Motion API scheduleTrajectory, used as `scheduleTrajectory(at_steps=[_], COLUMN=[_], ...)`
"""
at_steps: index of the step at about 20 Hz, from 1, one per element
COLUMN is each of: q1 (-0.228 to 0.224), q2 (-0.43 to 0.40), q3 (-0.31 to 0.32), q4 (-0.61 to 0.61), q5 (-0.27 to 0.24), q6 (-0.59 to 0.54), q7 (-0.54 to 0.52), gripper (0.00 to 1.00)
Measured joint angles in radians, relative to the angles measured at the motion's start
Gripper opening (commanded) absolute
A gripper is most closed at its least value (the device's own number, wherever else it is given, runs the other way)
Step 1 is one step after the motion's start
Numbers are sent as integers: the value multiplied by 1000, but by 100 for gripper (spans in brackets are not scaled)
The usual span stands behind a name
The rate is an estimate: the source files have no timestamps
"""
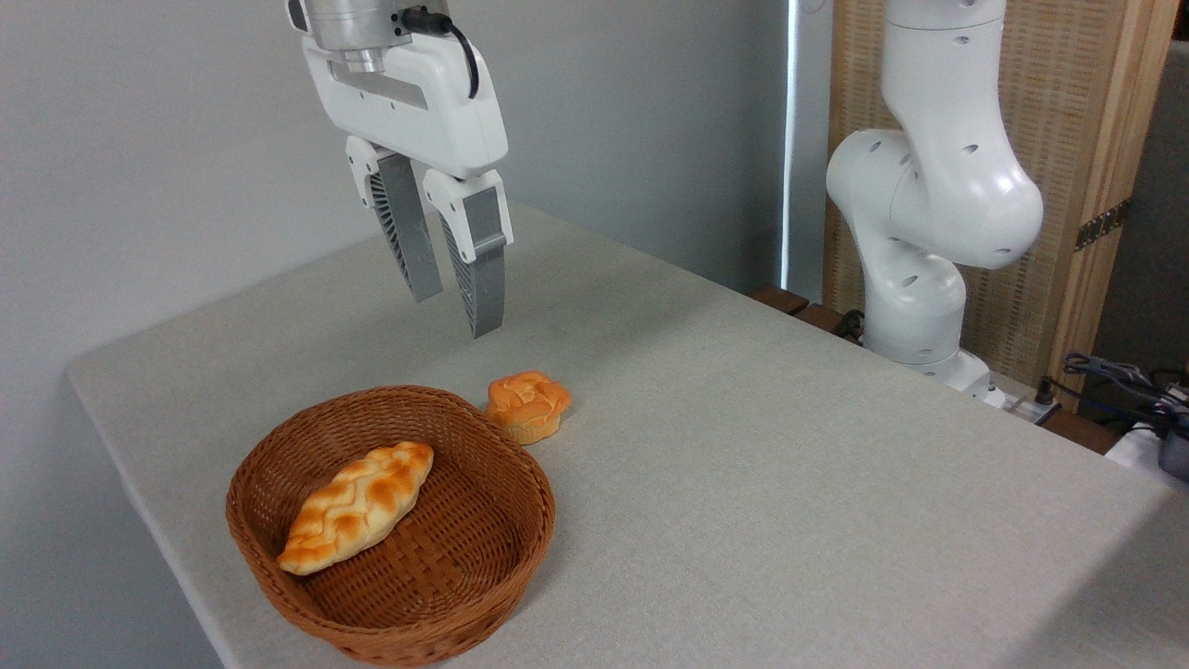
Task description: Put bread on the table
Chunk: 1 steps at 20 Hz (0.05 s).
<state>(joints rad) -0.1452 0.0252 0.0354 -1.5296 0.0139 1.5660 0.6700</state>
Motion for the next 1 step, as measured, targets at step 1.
scheduleTrajectory(at_steps=[1], q1=[0], q2=[0], q3=[1], q4=[0], q5=[0], q6=[0], q7=[0], gripper=[100])
